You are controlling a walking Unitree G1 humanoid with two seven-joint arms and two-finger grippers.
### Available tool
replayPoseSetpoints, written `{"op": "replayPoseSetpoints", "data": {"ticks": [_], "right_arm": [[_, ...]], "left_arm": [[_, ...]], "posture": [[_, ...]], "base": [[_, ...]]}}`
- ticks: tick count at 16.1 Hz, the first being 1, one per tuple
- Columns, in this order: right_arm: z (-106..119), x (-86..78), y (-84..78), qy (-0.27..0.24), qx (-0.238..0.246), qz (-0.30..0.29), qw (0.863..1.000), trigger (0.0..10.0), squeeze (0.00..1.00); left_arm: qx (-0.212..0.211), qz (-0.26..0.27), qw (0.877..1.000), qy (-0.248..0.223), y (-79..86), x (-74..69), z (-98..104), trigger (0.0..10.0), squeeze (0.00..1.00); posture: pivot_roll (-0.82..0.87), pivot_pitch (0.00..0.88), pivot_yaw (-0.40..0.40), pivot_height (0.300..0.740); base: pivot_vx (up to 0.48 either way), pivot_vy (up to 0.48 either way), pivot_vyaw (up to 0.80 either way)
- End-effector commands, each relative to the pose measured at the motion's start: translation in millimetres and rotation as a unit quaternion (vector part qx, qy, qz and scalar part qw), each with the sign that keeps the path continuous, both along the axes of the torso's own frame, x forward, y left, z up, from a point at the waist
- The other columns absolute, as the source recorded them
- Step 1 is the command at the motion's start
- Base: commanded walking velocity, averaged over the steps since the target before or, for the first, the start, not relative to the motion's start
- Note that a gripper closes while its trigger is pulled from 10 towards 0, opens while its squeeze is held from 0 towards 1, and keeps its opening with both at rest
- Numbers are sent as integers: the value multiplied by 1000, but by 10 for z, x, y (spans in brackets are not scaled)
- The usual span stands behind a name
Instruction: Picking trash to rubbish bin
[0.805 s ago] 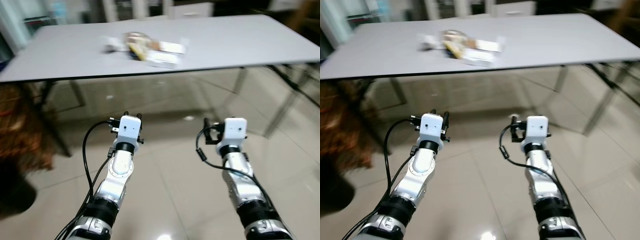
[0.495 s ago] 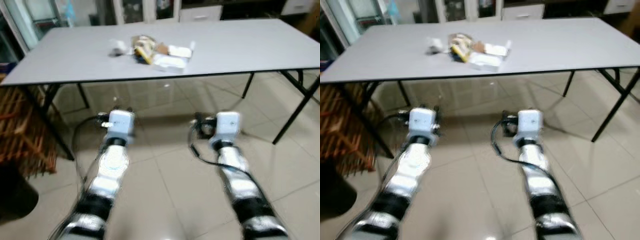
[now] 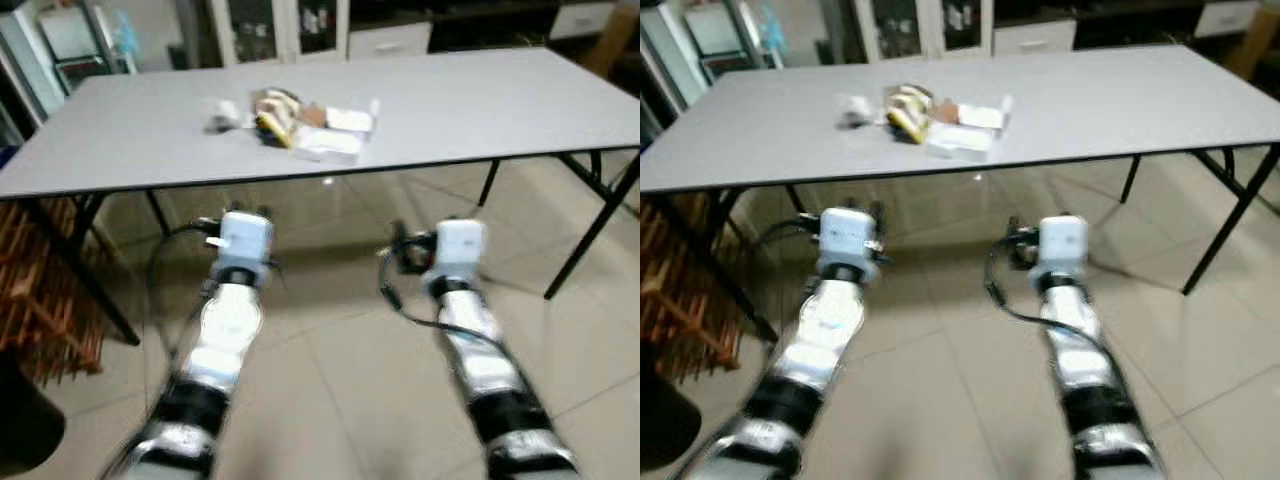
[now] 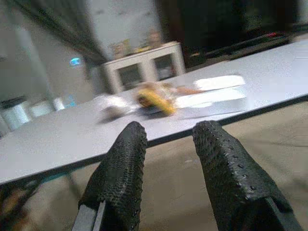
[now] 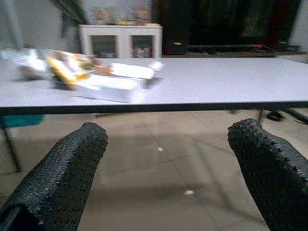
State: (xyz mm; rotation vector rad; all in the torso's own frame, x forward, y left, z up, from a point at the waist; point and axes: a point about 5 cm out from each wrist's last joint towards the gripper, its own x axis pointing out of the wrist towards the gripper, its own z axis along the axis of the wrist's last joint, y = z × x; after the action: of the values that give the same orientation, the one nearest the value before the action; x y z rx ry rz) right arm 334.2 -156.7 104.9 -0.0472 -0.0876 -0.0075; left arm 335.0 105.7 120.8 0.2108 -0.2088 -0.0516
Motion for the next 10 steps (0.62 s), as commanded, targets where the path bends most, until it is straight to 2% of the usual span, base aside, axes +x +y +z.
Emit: {"op": "replayPoseSetpoints", "data": {"ticks": [1, 6, 10], "right_arm": [[51, 27, 76, -6, 4, 8, 1000, 10000, 0], [71, 56, 81, -7, 9, 5, 1000, 10000, 0], [33, 41, 106, -2, 9, 11, 1000, 10000, 0]], "left_arm": [[7, 11, 1000, -8, 100, 34, 58, 10000, 0], [5, 18, 1000, -3, 128, 56, 46, 10000, 0], [5, 7, 1000, -9, 110, 49, 47, 10000, 0]], "posture": [[-12, 0, 34, 740], [5, 0, 41, 740], [26, 0, 50, 740]], "base": [[379, 0, 0], [369, 0, 0], [0, 0, 0]]}}
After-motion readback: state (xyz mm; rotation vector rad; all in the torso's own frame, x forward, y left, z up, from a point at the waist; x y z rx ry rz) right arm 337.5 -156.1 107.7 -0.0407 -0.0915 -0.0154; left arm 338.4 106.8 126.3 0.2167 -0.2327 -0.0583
